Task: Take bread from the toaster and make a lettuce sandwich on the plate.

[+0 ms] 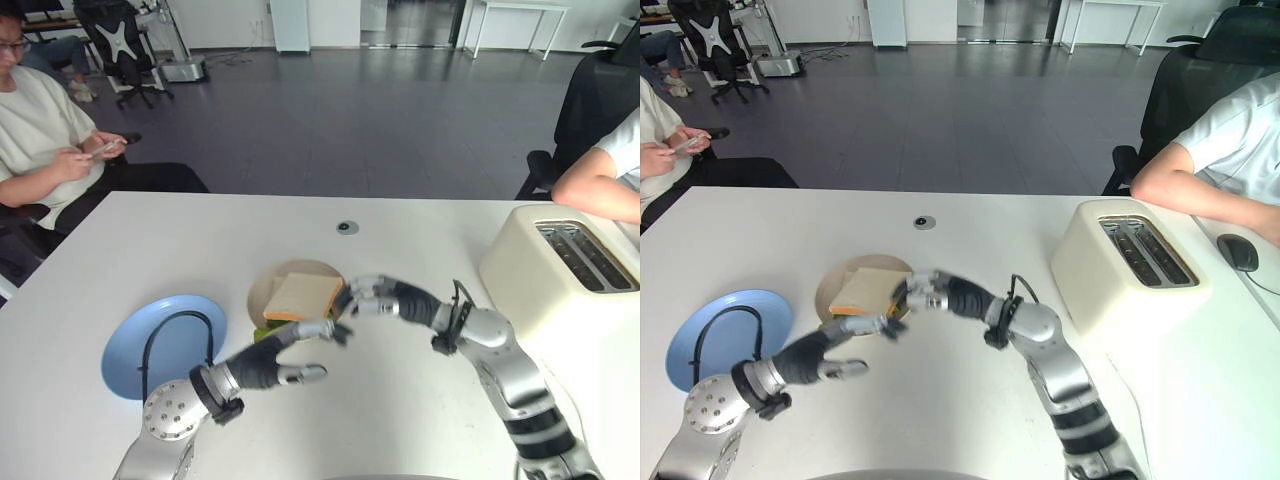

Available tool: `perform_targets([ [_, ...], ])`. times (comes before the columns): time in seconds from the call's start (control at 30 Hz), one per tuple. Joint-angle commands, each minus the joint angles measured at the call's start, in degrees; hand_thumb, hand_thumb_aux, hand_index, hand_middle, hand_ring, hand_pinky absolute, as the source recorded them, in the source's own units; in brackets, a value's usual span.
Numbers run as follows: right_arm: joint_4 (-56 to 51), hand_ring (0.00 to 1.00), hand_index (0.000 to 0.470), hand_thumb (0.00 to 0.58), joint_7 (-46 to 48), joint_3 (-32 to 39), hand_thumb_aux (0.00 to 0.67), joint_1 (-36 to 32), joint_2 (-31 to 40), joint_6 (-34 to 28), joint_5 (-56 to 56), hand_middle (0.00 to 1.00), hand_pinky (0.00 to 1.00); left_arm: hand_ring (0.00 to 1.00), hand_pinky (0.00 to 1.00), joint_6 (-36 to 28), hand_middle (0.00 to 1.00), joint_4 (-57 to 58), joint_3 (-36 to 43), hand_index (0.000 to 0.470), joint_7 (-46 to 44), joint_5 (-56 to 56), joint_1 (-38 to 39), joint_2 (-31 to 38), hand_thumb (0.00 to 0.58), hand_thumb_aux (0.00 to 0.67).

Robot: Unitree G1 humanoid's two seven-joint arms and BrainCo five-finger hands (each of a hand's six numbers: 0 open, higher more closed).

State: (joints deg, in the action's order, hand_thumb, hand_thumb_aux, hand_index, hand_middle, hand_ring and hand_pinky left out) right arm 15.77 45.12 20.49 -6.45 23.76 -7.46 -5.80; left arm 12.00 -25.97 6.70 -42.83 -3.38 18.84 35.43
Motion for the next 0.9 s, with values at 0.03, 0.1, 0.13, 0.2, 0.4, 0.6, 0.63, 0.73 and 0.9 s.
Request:
perform_targets([
  [0.03, -1.2, 1.0, 0.47, 0.58, 1.5, 7.9, 0.67, 0.3, 2.6, 4.3, 9.2, 1.0, 1.0, 1.0, 1.0, -3.1, 1.0, -0.1, 2.5, 0.47, -2.7, 10.0, 0.8, 6.4, 0.58, 0.67],
  [0.1, -3.1, 1.0, 0.47, 0.58, 0.0, 11.0, 0.67, -0.2, 1.9, 5.8, 13.9, 1.0, 1.0, 1.0, 1.0, -3.8, 1.0, 1.1, 2.6, 0.47, -2.0, 14.2, 0.1, 7.9, 0.58, 0.67],
  [0.13, -4.4, 1.0, 0.47, 0.58, -1.5, 12.8, 0.67, -0.7, 1.2, 6.0, 17.4, 1.0, 1.0, 1.0, 1.0, -4.3, 1.0, 2.8, 2.9, 0.47, -1.2, 17.1, -0.9, 8.4, 0.58, 0.67],
  [0.2, -7.6, 1.0, 0.47, 0.58, -4.8, 15.6, 0.67, -1.8, -1.3, 5.1, 22.9, 1.0, 1.0, 1.0, 1.0, -5.2, 1.0, 6.9, 3.9, 0.47, 1.3, 23.0, -3.5, 8.2, 0.58, 0.67],
  [0.4, -23.8, 1.0, 0.47, 0.58, -18.1, 19.1, 0.67, -9.7, -13.0, 1.3, 34.6, 1.0, 1.0, 1.0, 1.0, -10.3, 1.0, 20.7, 8.3, 0.47, 12.5, 38.7, -16.4, 3.3, 0.58, 0.67],
  [0.6, -51.4, 1.0, 0.47, 0.58, -35.7, 16.5, 0.67, -21.9, -23.8, 2.1, 37.9, 1.0, 1.0, 1.0, 1.0, -9.3, 1.0, 36.7, 14.0, 0.47, 19.9, 46.6, -33.2, -0.9, 0.58, 0.67],
  [0.63, -55.7, 1.0, 0.47, 0.58, -38.5, 16.0, 0.67, -23.9, -24.7, 2.7, 38.2, 1.0, 1.0, 1.0, 1.0, -9.0, 1.0, 39.0, 14.6, 0.47, 20.8, 47.2, -35.6, -1.7, 0.58, 0.67],
  [0.73, -68.8, 1.0, 0.47, 0.58, -47.3, 15.1, 0.67, -30.8, -27.3, 5.1, 39.2, 1.0, 1.0, 1.0, 1.0, -7.7, 1.0, 49.3, 16.7, 0.47, 24.1, 48.3, -43.3, -4.7, 0.58, 0.67],
  [0.9, -84.3, 1.0, 0.47, 0.58, -57.7, 13.9, 0.67, -40.5, -31.2, 8.3, 39.8, 1.0, 1.0, 1.0, 1.0, -4.9, 1.0, 71.5, 20.7, 0.47, 32.7, 50.3, -56.9, -11.2, 0.58, 0.67],
])
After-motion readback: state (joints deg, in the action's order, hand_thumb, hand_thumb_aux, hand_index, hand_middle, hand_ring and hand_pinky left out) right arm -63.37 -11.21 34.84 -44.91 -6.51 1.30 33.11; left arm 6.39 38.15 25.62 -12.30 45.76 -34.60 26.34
